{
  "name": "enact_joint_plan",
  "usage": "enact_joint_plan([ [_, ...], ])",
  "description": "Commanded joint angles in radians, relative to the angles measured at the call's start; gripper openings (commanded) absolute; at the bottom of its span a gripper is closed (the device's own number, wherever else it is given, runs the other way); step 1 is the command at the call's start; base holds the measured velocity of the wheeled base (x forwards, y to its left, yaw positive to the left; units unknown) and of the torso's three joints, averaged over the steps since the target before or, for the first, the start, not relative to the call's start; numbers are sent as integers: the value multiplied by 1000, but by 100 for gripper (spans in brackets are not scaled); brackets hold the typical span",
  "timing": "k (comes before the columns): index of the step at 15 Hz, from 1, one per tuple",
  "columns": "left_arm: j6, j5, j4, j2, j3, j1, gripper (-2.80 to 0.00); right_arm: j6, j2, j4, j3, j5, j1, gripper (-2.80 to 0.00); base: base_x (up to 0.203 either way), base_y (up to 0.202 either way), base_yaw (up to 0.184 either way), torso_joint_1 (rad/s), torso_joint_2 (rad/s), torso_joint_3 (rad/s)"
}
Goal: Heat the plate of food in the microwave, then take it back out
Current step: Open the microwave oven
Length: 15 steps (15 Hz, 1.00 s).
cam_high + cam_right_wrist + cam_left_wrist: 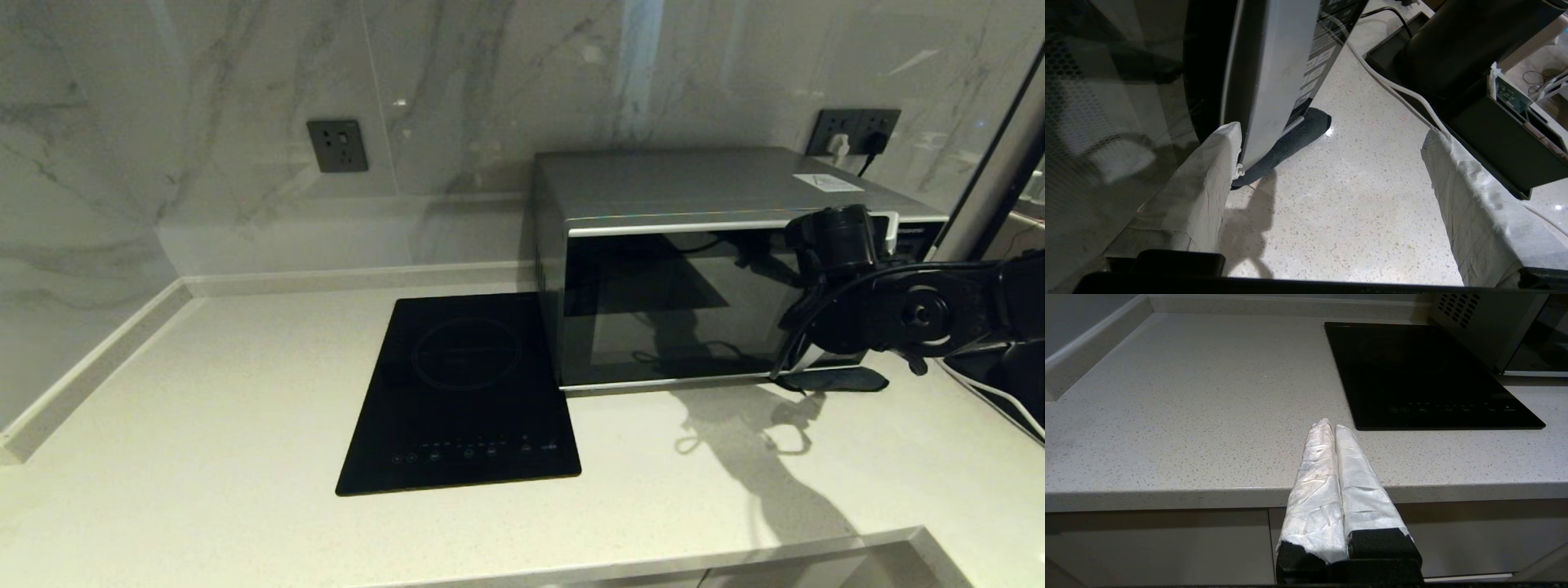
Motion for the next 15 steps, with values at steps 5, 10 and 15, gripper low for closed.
enact_joint_plan([
  [5,-1,0,0,2,0,0,-280,-4,43,-1,-48,8,-27,0,0,0,0,0,0,0],
  [10,-1,0,0,2,0,0,-280,-6,54,-1,-63,24,-61,0,0,0,0,0,0,0],
  [15,-1,0,0,2,0,0,-280,-4,85,-3,-89,35,-80,-280,0,0,0,0,0,0],
])
